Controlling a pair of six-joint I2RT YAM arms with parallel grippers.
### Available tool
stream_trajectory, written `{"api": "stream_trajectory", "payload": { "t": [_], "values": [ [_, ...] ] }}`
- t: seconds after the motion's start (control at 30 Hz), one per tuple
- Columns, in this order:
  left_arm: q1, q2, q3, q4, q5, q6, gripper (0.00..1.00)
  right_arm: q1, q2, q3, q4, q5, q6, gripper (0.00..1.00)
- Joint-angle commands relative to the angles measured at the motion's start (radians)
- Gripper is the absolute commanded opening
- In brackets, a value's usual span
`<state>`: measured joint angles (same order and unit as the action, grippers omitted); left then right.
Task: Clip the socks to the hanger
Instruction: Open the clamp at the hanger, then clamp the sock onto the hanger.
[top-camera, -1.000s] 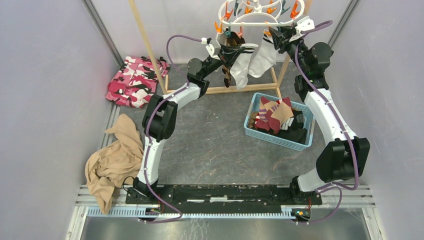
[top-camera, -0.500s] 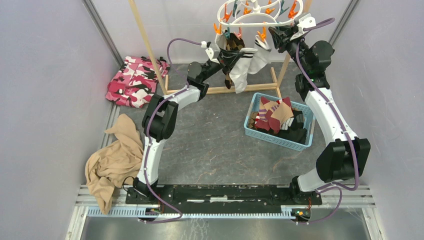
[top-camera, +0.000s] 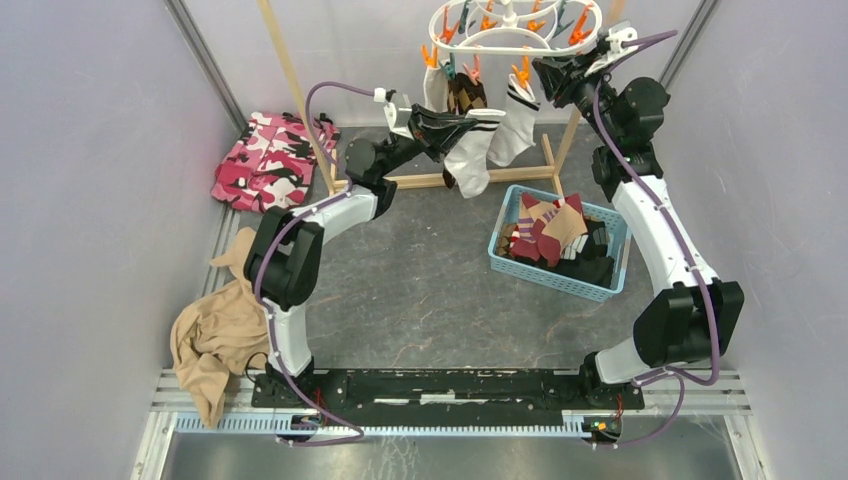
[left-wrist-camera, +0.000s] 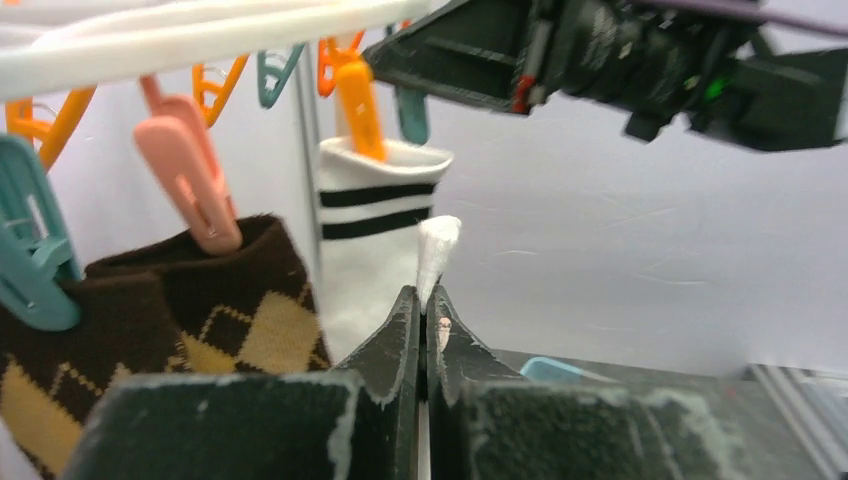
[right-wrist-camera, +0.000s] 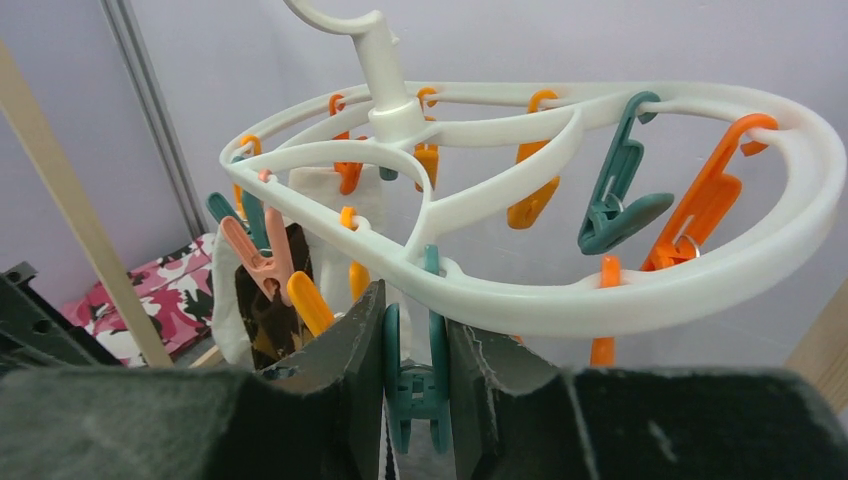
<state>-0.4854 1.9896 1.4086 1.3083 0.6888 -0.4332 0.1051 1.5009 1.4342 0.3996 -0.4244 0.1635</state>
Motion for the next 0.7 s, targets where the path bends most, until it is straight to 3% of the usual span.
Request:
{"api": "stream_trajectory", "payload": {
  "t": [0.0, 0.33, 0.67],
  "values": [
    [-0.004, -0.157, -0.084, 0.046, 0.035, -0.150, 0.02, 0.005, -0.042, 0.045, -0.034, 0.023, 0.114, 0.00],
    [-0.090, -0.221, -0.012, -0.175, 0.060, -0.248, 0.02, 0.019, -0.071, 0.058, -0.099, 0.072, 0.204, 0.00],
    [-0.135, -0.105, 0.141, -0.279, 0.017, -0.342, 0.02, 0.036, -0.098, 0.052, -0.124, 0.084, 0.218, 0.00]
  ]
}}
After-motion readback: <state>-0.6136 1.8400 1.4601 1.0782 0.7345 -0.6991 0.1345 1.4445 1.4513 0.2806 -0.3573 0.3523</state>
